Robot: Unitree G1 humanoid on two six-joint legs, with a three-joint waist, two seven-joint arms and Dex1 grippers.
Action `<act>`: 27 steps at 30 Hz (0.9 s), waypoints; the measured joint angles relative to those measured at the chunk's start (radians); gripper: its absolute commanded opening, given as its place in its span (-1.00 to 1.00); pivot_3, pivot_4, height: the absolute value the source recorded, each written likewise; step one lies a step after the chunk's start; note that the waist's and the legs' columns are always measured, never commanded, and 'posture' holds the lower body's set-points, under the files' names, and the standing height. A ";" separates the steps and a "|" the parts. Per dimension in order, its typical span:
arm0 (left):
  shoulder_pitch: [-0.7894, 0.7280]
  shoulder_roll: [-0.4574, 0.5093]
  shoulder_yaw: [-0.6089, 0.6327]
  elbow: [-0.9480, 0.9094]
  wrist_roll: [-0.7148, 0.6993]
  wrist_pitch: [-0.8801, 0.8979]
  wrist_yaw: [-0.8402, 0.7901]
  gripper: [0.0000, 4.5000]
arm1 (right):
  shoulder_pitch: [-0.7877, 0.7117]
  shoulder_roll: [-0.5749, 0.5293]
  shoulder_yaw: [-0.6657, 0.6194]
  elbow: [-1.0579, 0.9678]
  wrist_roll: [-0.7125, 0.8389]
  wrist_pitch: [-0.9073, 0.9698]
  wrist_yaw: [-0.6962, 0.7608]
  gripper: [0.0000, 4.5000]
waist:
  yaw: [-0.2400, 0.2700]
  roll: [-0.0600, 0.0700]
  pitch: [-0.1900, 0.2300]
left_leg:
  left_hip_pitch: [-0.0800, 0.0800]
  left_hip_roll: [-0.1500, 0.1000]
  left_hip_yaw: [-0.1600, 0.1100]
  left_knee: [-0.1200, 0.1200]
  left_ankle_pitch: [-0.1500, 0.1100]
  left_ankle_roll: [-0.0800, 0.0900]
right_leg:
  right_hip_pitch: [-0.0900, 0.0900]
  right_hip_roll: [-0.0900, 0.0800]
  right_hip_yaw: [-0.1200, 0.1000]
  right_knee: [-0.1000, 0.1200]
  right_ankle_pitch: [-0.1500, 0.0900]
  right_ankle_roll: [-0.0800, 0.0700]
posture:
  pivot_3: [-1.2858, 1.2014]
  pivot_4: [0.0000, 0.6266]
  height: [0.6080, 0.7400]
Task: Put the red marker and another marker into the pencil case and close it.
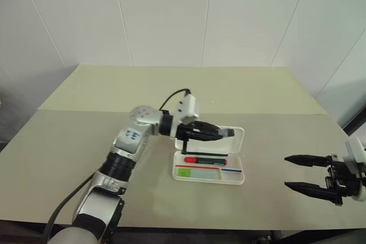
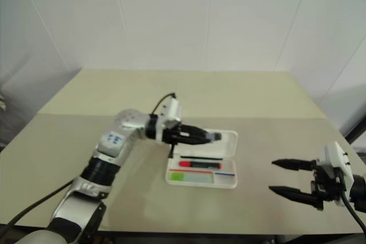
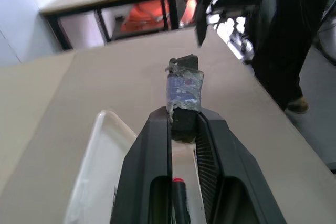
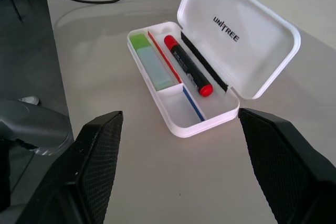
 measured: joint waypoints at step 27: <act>0.090 -0.119 -0.271 0.057 0.253 0.009 0.180 -0.86 | 0.138 0.025 -0.094 -0.063 0.011 0.000 -0.069 1.00 | 0.000 -0.001 0.000 | 0.000 0.000 0.002 0.000 0.000 0.000 | 0.001 0.000 0.002 -0.003 0.000 0.000 | 0.03 -0.52 1.00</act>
